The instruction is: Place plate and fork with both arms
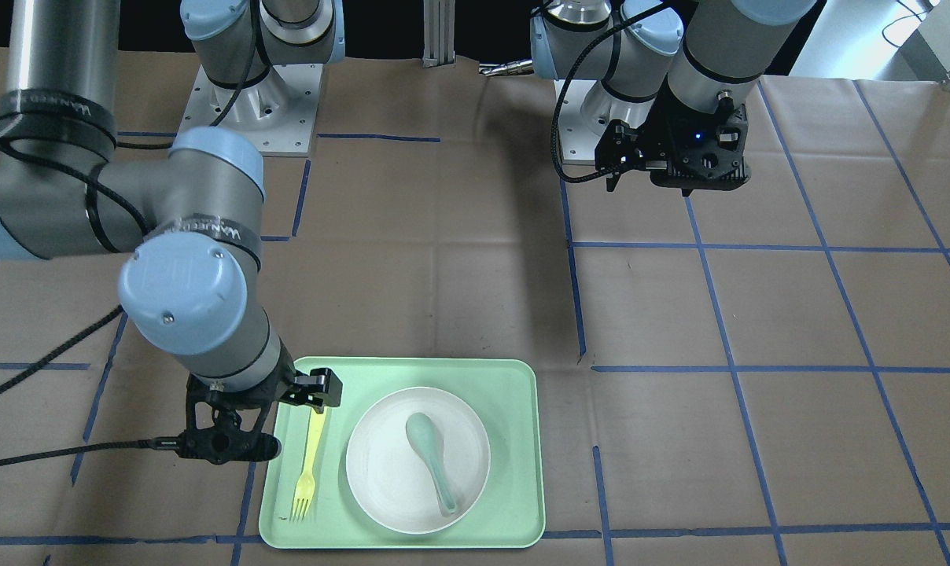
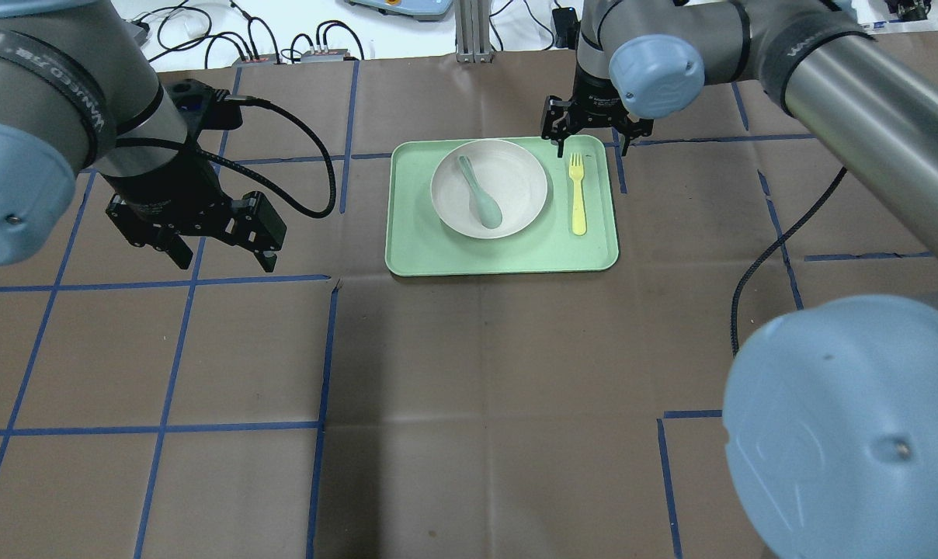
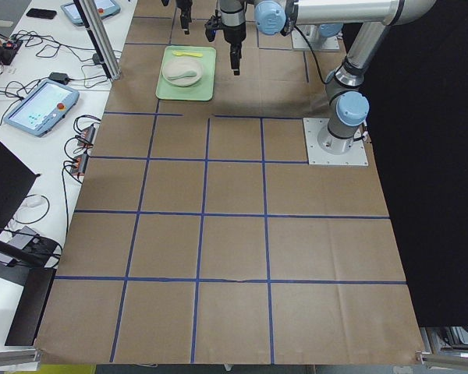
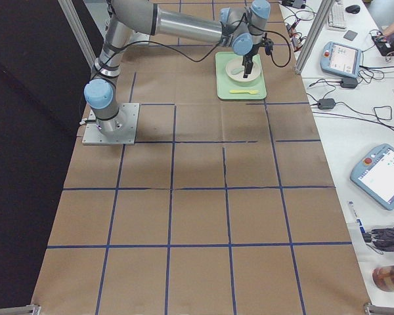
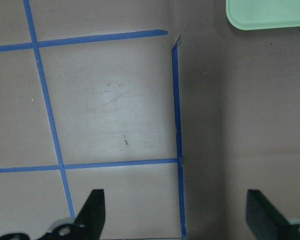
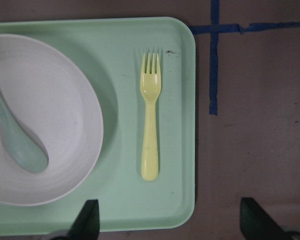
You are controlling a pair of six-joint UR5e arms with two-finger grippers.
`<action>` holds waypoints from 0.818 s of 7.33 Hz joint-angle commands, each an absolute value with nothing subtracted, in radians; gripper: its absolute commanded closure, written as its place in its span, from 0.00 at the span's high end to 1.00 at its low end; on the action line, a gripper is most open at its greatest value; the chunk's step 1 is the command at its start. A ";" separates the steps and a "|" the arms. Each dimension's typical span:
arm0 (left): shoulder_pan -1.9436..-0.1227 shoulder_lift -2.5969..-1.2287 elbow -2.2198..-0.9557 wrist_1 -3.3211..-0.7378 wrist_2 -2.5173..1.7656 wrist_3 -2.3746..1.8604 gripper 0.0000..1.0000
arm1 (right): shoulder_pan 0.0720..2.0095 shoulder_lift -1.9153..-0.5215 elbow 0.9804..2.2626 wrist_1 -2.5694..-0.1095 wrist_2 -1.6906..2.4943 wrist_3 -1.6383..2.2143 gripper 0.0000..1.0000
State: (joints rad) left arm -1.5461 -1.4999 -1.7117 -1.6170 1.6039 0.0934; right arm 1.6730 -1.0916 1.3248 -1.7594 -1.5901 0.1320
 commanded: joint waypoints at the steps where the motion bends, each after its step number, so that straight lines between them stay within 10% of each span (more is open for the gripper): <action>1: -1.548 -1.476 -1.720 -1.634 1.609 0.100 1.00 | 1.635 -1.233 1.325 -1.566 -1.589 0.039 1.00; 6: -1.546 -1.473 -1.730 -1.632 1.612 0.100 1.00 | 1.585 -1.496 1.454 -1.397 -1.586 -0.028 1.00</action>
State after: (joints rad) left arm -1.5458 -1.4789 -1.7273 -1.6300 1.6118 0.0980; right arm 1.5989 -1.4171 1.3915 -1.4080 -1.5828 -0.0139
